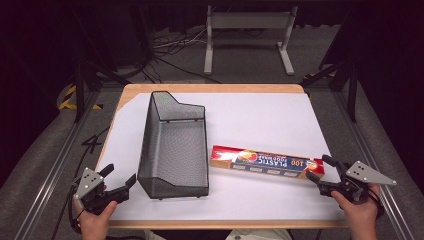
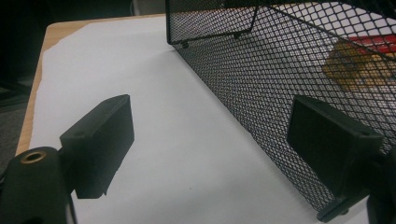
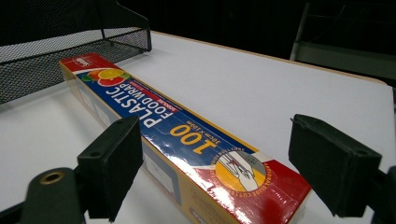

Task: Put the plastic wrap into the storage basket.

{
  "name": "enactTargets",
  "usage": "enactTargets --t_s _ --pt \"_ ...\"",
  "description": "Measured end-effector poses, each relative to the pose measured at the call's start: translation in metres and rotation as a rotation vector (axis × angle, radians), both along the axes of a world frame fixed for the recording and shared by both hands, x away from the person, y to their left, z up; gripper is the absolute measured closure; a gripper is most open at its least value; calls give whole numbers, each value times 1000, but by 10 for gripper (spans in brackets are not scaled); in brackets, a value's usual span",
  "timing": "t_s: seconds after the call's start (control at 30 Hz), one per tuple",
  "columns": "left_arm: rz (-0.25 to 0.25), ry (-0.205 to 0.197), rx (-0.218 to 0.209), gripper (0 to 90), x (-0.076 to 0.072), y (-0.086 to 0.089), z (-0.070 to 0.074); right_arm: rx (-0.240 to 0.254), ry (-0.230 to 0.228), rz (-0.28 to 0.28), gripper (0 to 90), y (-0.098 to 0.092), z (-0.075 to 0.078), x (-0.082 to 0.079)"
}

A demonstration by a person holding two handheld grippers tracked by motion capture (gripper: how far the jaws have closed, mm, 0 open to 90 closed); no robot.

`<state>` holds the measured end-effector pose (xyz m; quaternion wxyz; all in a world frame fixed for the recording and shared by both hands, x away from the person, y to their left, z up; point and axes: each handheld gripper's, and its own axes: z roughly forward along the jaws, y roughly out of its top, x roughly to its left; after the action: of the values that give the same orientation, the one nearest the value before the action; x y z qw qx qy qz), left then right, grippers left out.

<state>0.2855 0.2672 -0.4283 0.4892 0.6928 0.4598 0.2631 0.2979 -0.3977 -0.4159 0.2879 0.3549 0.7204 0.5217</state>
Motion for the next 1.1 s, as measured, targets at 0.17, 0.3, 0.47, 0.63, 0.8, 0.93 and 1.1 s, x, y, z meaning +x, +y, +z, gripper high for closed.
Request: enactTargets --t_s 0.17,0.3,0.47,0.63,0.8,0.93,1.1 --pt "28 6 7 161 1 -1 0 14 0 16 187 0 2 0" --pt "25 10 9 162 1 -1 0 4 -1 24 186 1 4 1" --pt "20 11 4 161 1 -1 0 1 3 30 172 5 7 0" --pt "22 12 1 161 2 -3 0 0 10 60 180 16 18 -1" --pt "24 13 7 161 2 -3 -1 11 21 117 202 33 26 3" --pt "23 10 7 162 2 -3 0 9 38 166 215 49 29 7" --pt "21 9 7 162 2 -3 0 -9 61 256 225 77 32 11"
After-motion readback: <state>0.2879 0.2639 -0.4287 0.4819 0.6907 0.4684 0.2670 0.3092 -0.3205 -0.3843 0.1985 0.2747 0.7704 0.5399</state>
